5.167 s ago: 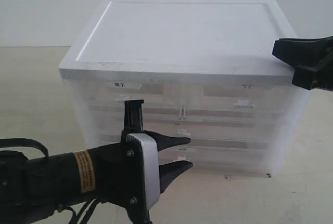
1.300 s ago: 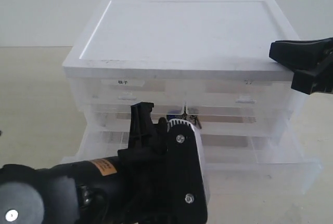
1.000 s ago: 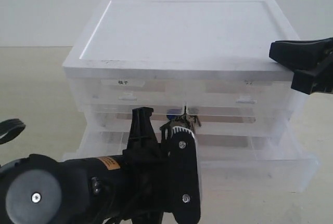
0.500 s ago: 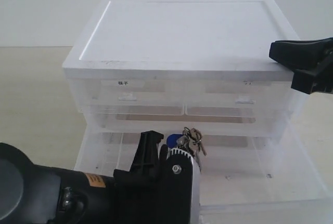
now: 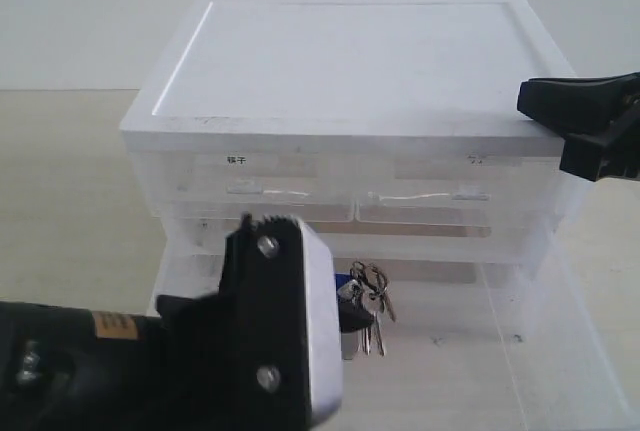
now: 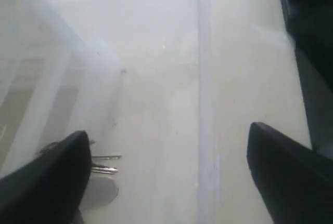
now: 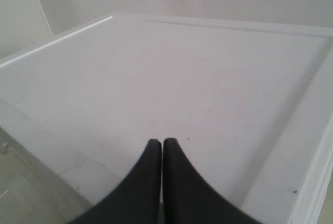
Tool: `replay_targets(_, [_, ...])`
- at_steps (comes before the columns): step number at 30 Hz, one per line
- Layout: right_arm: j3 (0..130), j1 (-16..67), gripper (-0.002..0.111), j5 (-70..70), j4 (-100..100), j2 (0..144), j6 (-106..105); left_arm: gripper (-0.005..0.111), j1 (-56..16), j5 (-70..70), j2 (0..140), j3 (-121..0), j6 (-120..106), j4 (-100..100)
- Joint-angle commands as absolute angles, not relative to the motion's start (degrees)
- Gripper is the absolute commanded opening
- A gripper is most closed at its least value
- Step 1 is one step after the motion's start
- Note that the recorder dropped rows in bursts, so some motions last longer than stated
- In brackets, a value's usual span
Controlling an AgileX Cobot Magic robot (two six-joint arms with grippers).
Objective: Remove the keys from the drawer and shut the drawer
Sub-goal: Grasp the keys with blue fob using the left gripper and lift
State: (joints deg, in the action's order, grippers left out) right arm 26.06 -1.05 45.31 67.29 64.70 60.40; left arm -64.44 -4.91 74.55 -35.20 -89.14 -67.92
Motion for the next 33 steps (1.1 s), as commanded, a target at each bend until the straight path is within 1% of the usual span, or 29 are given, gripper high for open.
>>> replay_targets(1, [25.88, -1.16, 0.000, 44.21, 68.11, 64.63, 60.54, 0.075, -64.23, -1.28, 70.79, -36.84, -75.86, -71.27])
replay_targets(4, [25.88, -1.16, 0.000, 44.21, 68.11, 64.63, 60.54, 0.075, -62.92, 0.00, 73.40, -38.54, -70.97, -71.41])
replay_targets(9, [25.88, -1.16, 0.000, 44.21, 68.11, 64.63, 60.86, 0.075, -60.47, 2.88, 83.71, -41.56, -69.73, -71.53])
replay_targets(13, [25.88, -1.16, 0.000, 44.21, 68.11, 64.63, 60.86, 0.075, -59.33, 9.99, 89.74, -44.15, -68.79, -75.64])
replay_targets(15, [25.88, -1.16, 0.000, 44.21, 68.11, 64.63, 60.86, 0.075, -58.31, 11.66, 91.22, -45.36, -69.86, -79.32])
replay_targets(17, [25.88, -1.16, 0.000, 44.21, 68.11, 64.63, 60.86, 0.075, -57.55, 10.13, 92.34, -46.01, -69.87, -79.68])
replay_targets(31, [25.88, -1.16, 0.000, 44.21, 68.11, 64.63, 60.98, 0.075, -57.25, 10.89, 98.96, -46.23, -70.57, -79.87])
replay_targets(33, [25.88, -1.16, 0.000, 44.21, 68.11, 64.63, 60.98, 0.072, -57.25, 10.66, 98.94, -46.23, -71.83, -79.87])
